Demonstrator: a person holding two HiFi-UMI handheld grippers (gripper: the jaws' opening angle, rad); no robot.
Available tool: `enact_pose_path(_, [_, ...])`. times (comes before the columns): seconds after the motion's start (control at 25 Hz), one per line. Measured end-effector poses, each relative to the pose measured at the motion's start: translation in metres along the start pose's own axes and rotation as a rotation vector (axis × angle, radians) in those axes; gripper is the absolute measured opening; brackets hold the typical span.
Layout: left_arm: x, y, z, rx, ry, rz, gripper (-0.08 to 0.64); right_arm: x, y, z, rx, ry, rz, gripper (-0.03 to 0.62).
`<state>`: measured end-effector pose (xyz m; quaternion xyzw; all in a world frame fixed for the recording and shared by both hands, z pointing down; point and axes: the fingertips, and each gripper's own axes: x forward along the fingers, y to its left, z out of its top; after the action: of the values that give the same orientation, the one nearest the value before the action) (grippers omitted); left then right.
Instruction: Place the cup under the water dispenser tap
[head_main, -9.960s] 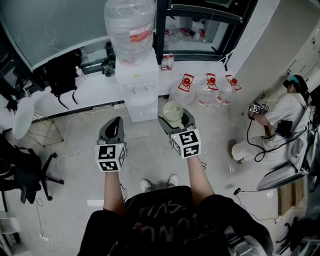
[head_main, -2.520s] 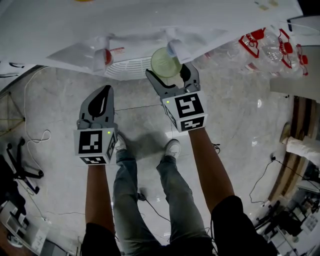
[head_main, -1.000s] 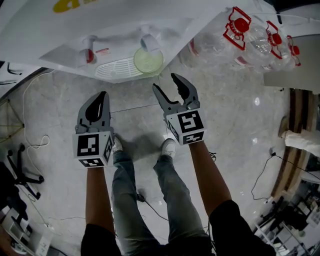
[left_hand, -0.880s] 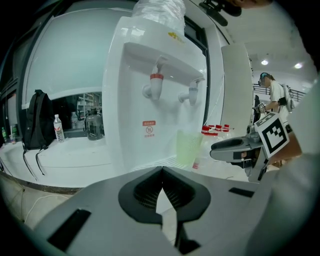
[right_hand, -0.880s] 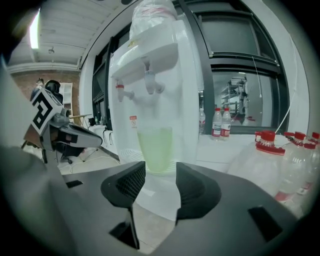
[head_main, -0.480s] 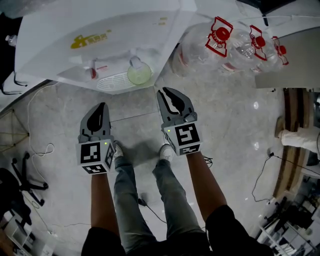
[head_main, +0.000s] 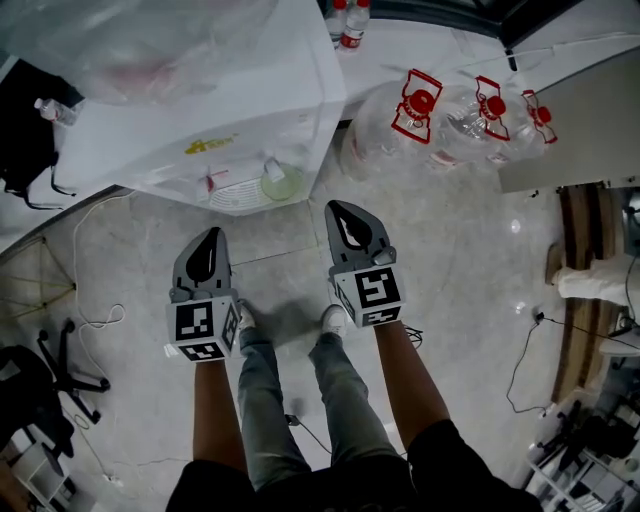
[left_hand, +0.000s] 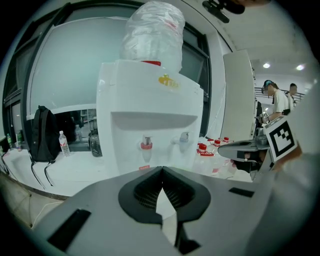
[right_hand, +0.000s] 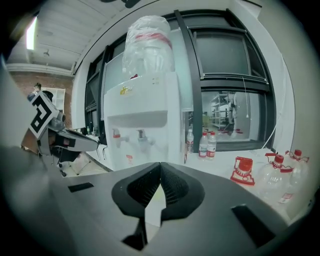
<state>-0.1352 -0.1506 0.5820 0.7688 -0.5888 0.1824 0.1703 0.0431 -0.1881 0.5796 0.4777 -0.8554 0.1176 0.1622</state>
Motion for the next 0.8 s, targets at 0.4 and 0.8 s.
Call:
enact_pose_path(0.4, [-0.036,-0.005,0.069,-0.011,-0.037,0.012,0.009,-0.041,-0.009,0.073,0.008,-0.034,-0.029,0.015])
enact_pose_path(0.8, [-0.079,-0.013,0.143,-0.006,-0.084,0.022,0.009,-0.074,0.0,0.157,-0.024,-0.09,-0.037,0.015])
